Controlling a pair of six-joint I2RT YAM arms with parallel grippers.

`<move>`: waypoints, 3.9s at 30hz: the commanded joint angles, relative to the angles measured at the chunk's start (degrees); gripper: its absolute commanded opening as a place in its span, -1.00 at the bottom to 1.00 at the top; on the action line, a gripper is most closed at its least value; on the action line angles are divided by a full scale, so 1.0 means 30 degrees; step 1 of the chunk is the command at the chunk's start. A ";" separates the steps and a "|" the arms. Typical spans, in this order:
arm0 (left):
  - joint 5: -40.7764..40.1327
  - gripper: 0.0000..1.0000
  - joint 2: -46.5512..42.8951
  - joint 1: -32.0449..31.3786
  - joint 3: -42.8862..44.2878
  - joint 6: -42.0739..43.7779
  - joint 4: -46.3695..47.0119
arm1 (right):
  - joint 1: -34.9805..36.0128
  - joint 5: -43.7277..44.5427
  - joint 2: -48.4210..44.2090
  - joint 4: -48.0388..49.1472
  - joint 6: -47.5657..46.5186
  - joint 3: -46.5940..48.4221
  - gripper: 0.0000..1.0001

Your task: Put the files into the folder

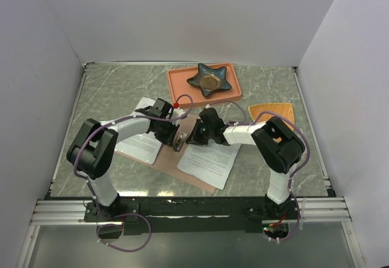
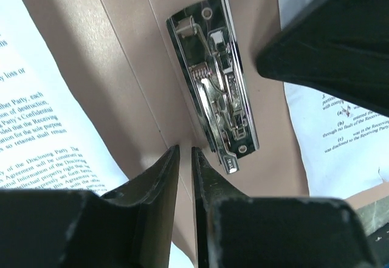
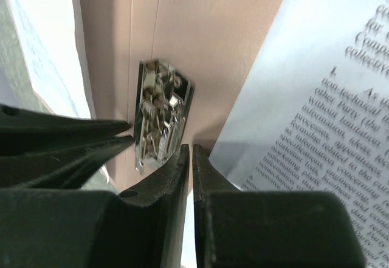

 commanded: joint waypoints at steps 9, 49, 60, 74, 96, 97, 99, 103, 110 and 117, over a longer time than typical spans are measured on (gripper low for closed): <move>0.1477 -0.59 -0.0083 -0.0151 -0.0878 0.0260 0.0640 | -0.0631 0.1094 0.2431 -0.3234 -0.1168 0.1913 -0.72; 0.3794 -0.68 -0.2223 0.0903 -0.0030 0.0699 -0.1617 | 0.1683 -0.0722 0.0349 -0.2736 -0.1227 0.2147 -0.49; 0.4117 -0.52 -0.1286 0.0815 -0.0116 0.0728 -0.1294 | 0.1654 -0.0605 0.1054 -0.2033 -0.0699 0.2264 -0.53; 0.4030 -0.51 -0.0583 0.0815 -0.0089 0.0875 -0.0796 | 0.1654 -0.0605 0.1318 -0.1681 -0.0348 0.1063 -0.71; 0.3561 -0.61 0.0385 0.0815 0.0087 0.0876 -0.0123 | 0.1566 -0.0781 0.1347 -0.1213 -0.0259 0.0155 -0.78; 0.3502 -0.62 0.0443 0.0815 0.0058 0.0875 -0.0064 | 0.1566 -0.0810 0.1318 -0.1213 -0.0260 0.0126 -0.78; 0.3268 -0.67 0.0444 0.0815 -0.0029 0.0876 0.0112 | 0.1537 -0.0839 0.1318 -0.1155 -0.0260 0.0067 -0.80; 0.3004 -0.72 0.0502 0.0815 -0.0117 0.0905 0.0171 | 0.1566 -0.0869 0.1318 -0.1125 -0.0260 0.0008 -0.81; 0.2243 -0.87 0.1028 0.0698 -0.0264 0.0876 0.0522 | 0.1537 -0.0957 0.1494 -0.1125 -0.0230 0.0096 -0.83; 0.1744 -0.97 0.1263 0.0376 -0.0411 0.1021 0.0699 | 0.1566 -0.1161 0.1933 -0.1125 -0.0260 0.0535 -0.86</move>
